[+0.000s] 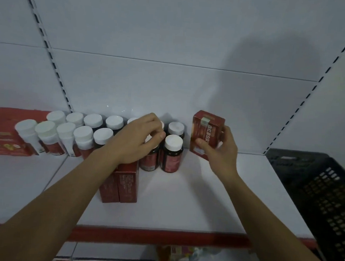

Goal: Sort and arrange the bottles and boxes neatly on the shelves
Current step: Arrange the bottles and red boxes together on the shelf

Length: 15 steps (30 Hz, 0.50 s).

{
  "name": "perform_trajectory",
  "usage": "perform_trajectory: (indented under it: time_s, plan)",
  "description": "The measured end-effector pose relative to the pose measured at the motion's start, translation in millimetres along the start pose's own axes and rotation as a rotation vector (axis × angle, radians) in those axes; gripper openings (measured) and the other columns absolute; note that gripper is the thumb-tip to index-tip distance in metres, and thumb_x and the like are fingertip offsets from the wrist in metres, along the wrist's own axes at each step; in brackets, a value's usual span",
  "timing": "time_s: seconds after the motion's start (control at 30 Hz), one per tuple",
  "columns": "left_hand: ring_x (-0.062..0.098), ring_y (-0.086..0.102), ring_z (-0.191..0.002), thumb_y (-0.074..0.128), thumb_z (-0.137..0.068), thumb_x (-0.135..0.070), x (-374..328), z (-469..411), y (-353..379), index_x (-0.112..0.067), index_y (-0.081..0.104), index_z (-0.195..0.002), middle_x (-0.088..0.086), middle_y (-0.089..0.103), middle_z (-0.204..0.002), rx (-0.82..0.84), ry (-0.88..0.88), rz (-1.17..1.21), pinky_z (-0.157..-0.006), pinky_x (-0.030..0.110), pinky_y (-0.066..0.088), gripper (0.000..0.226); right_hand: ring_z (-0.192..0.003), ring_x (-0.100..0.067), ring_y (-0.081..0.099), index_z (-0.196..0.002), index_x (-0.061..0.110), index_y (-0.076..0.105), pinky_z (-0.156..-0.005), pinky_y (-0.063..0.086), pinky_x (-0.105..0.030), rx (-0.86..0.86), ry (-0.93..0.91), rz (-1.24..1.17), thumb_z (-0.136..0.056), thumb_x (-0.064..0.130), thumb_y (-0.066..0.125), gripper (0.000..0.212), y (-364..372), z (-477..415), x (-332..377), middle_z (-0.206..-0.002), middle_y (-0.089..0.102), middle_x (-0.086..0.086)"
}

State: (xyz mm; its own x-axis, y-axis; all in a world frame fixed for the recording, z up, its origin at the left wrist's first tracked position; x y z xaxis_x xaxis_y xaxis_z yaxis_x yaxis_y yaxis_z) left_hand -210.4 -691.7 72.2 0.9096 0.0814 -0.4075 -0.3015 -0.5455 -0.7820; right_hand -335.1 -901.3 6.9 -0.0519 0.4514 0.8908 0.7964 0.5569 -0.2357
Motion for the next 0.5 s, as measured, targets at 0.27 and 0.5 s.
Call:
perform_trajectory:
  time_s: [0.27,0.5]
  plan:
    - [0.020,0.056,-0.087,0.039,-0.101,-0.043,-2.6,-7.9,9.3,-0.014,0.057,-0.086,-0.002,0.052,-0.096,0.045,-0.135,-0.026,-0.080,0.047,0.047,0.037,-0.097,-0.007,0.067,-0.131,0.028,0.042,-0.070,0.054,-0.012,0.058,0.124,0.051,-0.077,0.005,0.086,0.073,13.9,-31.7,-59.6,-0.111,0.064,0.004]
    - [0.018,0.055,-0.084,0.038,-0.102,-0.044,12.6,4.9,-6.9,-0.014,0.057,-0.087,-0.001,0.053,-0.094,0.003,-0.180,-0.053,-0.077,0.042,0.047,0.039,-0.108,-0.013,0.059,-0.124,0.023,0.048,-0.090,0.056,-0.037,-0.107,0.006,0.098,-0.086,0.014,0.078,0.050,6.9,-8.2,-37.7,-0.119,0.057,0.004]
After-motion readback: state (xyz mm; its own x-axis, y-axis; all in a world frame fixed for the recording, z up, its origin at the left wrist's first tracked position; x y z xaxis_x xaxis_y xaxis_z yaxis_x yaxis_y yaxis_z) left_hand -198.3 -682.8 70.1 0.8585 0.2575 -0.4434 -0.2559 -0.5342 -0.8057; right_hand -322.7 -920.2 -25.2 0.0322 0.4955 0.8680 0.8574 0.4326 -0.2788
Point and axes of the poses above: each hand's wrist, its own z-axis away from the middle knuckle, its own y-axis out of the palm, x = y × z, the point moved 9 cm from there along -z, towards the middle knuckle
